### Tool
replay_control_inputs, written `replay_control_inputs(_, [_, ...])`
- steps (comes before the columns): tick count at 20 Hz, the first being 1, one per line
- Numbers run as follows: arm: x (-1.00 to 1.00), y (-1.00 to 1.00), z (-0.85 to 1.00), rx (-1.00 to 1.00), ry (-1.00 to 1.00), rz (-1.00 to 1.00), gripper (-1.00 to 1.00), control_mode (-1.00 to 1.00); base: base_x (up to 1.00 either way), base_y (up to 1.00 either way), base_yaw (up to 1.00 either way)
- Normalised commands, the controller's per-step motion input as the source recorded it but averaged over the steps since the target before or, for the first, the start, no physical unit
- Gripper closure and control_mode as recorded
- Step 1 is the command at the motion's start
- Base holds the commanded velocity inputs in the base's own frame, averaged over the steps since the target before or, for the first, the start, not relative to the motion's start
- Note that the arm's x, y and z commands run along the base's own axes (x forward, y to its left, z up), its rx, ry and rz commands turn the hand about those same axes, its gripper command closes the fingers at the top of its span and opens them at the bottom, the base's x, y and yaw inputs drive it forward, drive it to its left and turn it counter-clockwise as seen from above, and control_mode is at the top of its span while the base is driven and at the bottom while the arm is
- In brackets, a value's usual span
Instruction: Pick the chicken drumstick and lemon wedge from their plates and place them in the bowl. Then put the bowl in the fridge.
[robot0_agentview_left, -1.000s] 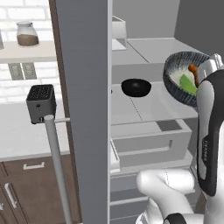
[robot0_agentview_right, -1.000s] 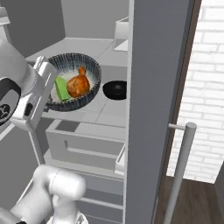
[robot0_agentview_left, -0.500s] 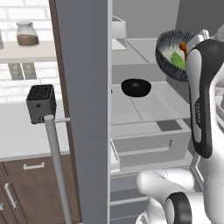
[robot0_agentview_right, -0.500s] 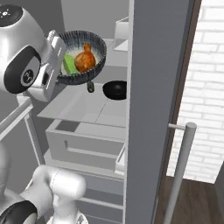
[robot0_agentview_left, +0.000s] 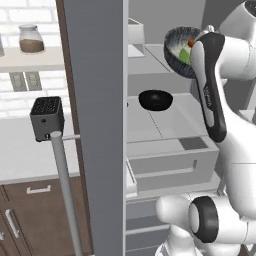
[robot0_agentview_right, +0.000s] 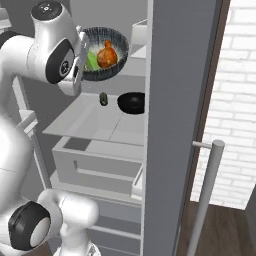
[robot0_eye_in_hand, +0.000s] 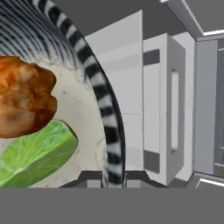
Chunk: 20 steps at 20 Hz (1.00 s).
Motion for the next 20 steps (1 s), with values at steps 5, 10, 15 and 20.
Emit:
replay_control_inputs(5, [1.00, 0.00, 0.00, 0.00, 0.00, 0.01, 1.00, -1.00, 0.00, 0.00, 0.00])
replay_control_inputs(10, [0.90, 0.00, -0.05, 0.00, -0.01, 0.00, 1.00, -1.00, 0.00, 0.00, 0.00])
replay_control_inputs(15, [0.88, -0.05, -0.15, 0.00, 0.01, 0.02, 1.00, -1.00, 0.00, 0.00, 0.00])
replay_control_inputs(20, [0.84, 0.00, -0.26, 0.00, 0.01, 0.03, 1.00, -1.00, 0.00, 0.00, 0.00])
